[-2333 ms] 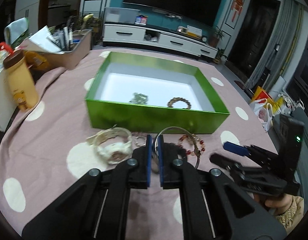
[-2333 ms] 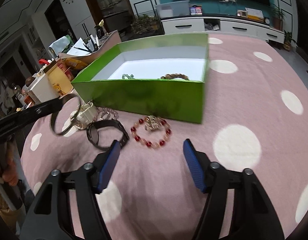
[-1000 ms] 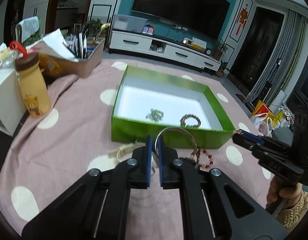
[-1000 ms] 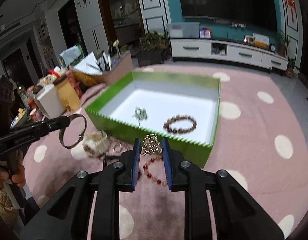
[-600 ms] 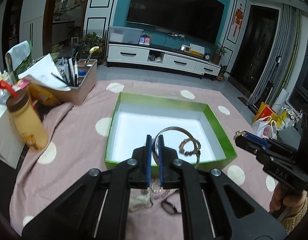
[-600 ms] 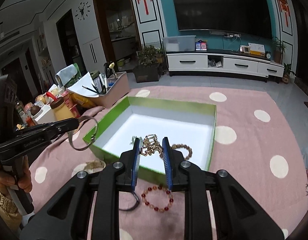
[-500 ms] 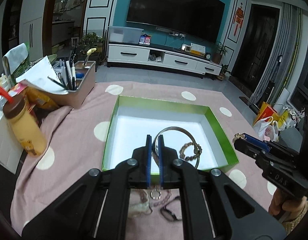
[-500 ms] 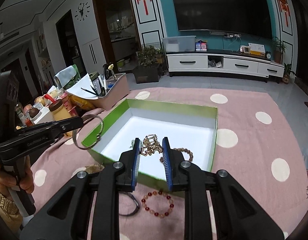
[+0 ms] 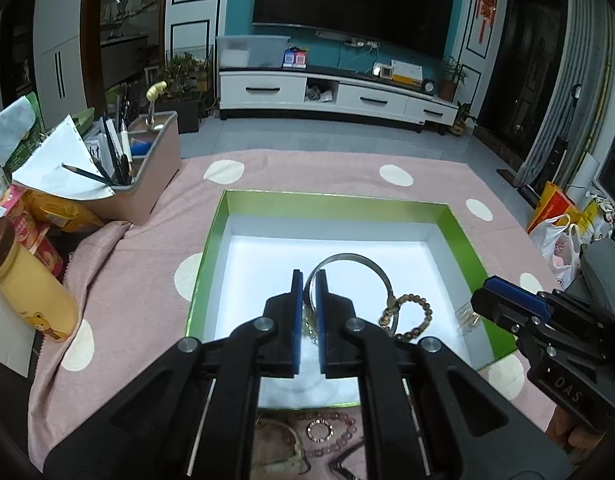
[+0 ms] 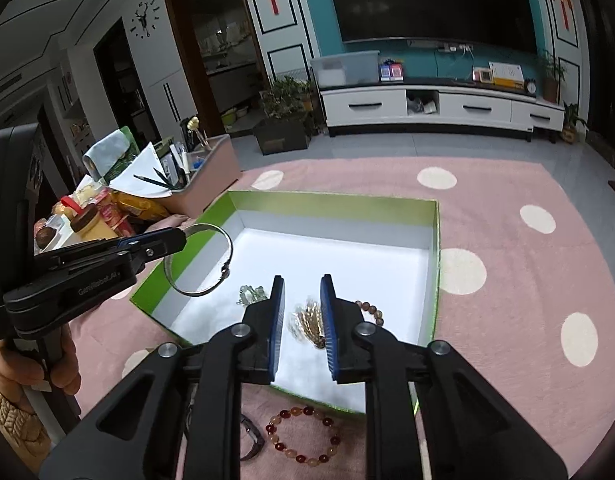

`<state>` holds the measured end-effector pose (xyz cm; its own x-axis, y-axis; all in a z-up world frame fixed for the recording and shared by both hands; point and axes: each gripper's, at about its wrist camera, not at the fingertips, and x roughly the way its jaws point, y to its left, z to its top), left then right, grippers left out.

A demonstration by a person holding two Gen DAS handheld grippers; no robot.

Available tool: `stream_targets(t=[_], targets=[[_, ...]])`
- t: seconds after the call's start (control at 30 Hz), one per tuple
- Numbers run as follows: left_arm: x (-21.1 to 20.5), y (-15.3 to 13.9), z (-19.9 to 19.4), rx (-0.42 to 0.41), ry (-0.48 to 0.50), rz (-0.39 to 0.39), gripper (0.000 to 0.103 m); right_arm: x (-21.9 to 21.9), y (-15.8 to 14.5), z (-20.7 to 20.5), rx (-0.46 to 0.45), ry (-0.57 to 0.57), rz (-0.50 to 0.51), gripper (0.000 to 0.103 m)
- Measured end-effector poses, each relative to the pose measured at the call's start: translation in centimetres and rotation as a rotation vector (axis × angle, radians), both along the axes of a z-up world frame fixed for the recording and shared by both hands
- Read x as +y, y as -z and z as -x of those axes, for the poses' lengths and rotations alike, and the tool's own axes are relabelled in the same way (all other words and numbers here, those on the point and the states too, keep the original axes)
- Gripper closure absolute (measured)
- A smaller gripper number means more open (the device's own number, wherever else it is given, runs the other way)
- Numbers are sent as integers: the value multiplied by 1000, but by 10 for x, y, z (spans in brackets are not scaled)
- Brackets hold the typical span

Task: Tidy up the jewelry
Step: 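Carry the bangle into the green box with the left tool while the right tool places the charm there, then open both tools and withdraw them from the box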

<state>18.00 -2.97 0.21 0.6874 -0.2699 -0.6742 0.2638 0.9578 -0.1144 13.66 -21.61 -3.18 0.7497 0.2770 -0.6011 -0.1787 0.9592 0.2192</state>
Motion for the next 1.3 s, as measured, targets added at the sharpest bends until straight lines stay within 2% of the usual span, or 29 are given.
stream_targets(t=[0.3,0.37,0.43,0.5,0.57,0.63,0.77,0.87,0.9,0.97,1.07,1.3], targets=[[-9,24,-22,58,-24,-38,96,5,18,-24,51,1,0,85],[-10,26,-23,55,-28,-50,91,4,21,-26,60,11,-2,84],[-11,26,-23,50,-26,-55,72,1,24,-26,71,24,-2,83],[-11,24,-22,41,-25,-54,57,-1,26,-25,74,37,3,76],[-11,23,-21,35,-26,-53,52,-4,26,-22,68,51,8,70],[-11,20,-19,30,-27,-51,38,-8,25,-18,65,56,2,67],[-11,15,-11,19,-22,-53,24,-18,20,-6,51,78,-10,47],[-11,11,-2,14,-17,-50,17,-25,17,5,40,90,-16,42],[-10,9,1,15,-18,-47,11,-27,16,9,40,96,-17,40],[-8,7,9,19,-16,-33,10,-31,13,17,37,113,-17,34],[-3,3,23,27,-16,-14,5,-37,10,33,34,128,-31,30],[12,-7,65,33,-8,40,4,-42,1,77,14,132,-61,28]])
